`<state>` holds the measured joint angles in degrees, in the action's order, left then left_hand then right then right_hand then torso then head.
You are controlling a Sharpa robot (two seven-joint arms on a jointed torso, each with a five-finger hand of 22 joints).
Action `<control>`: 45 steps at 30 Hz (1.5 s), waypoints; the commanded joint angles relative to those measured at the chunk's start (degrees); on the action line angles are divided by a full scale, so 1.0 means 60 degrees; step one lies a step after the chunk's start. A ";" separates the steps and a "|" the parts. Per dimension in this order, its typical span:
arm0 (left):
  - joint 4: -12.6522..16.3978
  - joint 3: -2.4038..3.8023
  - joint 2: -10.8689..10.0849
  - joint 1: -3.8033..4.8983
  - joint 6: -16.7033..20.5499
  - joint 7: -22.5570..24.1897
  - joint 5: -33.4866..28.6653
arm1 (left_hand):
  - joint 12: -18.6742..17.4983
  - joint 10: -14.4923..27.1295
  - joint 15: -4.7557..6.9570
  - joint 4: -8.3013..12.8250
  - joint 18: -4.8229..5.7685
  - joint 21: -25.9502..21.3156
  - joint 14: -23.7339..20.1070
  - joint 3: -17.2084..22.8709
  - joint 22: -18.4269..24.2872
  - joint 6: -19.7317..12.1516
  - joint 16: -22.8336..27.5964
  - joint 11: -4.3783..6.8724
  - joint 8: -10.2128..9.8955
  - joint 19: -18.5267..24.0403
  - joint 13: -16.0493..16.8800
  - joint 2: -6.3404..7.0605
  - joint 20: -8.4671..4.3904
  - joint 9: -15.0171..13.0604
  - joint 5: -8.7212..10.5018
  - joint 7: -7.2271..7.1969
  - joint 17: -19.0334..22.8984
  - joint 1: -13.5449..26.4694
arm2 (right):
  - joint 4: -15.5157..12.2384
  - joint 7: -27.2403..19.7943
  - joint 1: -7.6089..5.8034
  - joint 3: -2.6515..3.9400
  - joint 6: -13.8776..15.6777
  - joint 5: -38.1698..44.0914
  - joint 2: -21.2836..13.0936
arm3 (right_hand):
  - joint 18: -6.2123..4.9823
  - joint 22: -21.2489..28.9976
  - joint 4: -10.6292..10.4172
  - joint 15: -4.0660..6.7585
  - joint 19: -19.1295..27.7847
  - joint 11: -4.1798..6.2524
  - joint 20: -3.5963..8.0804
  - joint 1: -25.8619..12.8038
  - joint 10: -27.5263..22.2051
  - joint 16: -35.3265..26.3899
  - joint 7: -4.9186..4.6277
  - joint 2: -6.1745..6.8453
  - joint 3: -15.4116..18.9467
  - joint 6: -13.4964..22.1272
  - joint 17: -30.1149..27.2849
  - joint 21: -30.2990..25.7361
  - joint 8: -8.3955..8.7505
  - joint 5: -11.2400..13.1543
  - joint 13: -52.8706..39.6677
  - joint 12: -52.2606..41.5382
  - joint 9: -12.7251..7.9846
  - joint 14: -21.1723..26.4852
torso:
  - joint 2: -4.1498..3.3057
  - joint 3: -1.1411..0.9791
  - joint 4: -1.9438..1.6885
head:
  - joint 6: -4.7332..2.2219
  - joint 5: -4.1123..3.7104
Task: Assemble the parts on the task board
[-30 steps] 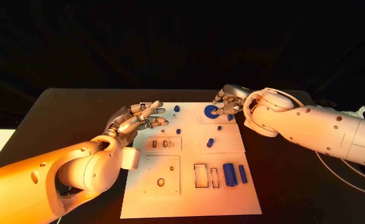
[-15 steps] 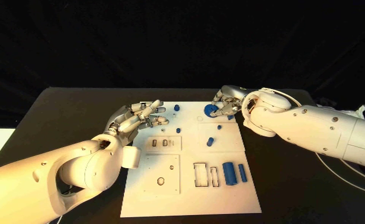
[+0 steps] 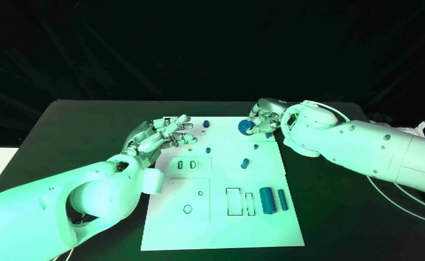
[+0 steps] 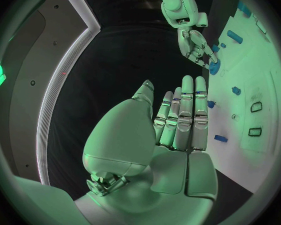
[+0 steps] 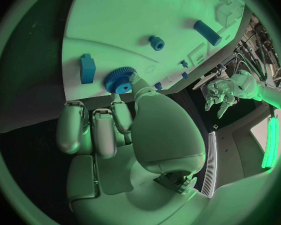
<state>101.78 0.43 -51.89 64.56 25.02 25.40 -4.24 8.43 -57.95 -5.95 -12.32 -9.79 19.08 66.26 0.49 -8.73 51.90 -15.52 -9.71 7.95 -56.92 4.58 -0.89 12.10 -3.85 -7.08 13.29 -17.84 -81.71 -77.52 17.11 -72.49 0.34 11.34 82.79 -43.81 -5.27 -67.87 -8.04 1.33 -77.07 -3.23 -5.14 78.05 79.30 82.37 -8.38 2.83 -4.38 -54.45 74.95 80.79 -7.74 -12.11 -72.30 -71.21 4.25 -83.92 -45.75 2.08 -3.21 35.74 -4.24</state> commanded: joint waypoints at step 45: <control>-0.0272 0.0002 0.0123 0.0000 -0.0267 0.0041 -0.0009 | -0.0028 0.0038 -0.0011 0.0086 -0.0097 -0.0046 -0.0075 -0.0002 0.0010 -0.0029 -0.0051 0.0007 -0.0054 0.0039 -0.0010 -0.0093 0.0008 0.0000 -0.0043 -0.0010 -0.0062 -0.0063 | -0.1002 0.0838 0.0219 -0.0060 0.1765 0.1485 0.1330 | 0.0178 -0.0399 -0.0103 0.0082 -0.0226 0.0161 0.0098 0.0010 0.0204 0.0243 0.0191 -0.0539 -0.0393 -0.0689 0.0481 0.0246 -0.0206 0.0384 -0.0257 -0.0199 0.0046 -0.0649 | 0.0001 0.0017 -0.0039 | 0.0039 0.0057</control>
<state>100.13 0.41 -51.28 64.53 24.73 25.25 -4.25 8.43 -57.95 -5.95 -11.99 -9.80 19.08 66.26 0.50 -8.73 51.90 -15.52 -9.71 7.95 -56.92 4.59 -1.13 12.10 -3.85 -7.08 13.29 -18.16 -81.95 -83.68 21.73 -71.26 -0.01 20.85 89.95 -35.97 -5.28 -70.19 -8.70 1.33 -78.18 -2.92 -4.62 77.99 79.60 83.70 -7.16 0.14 -6.42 -58.36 74.92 81.90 -9.17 -9.83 -73.95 -72.56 4.57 -83.93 -45.71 2.20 -3.41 35.87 -3.92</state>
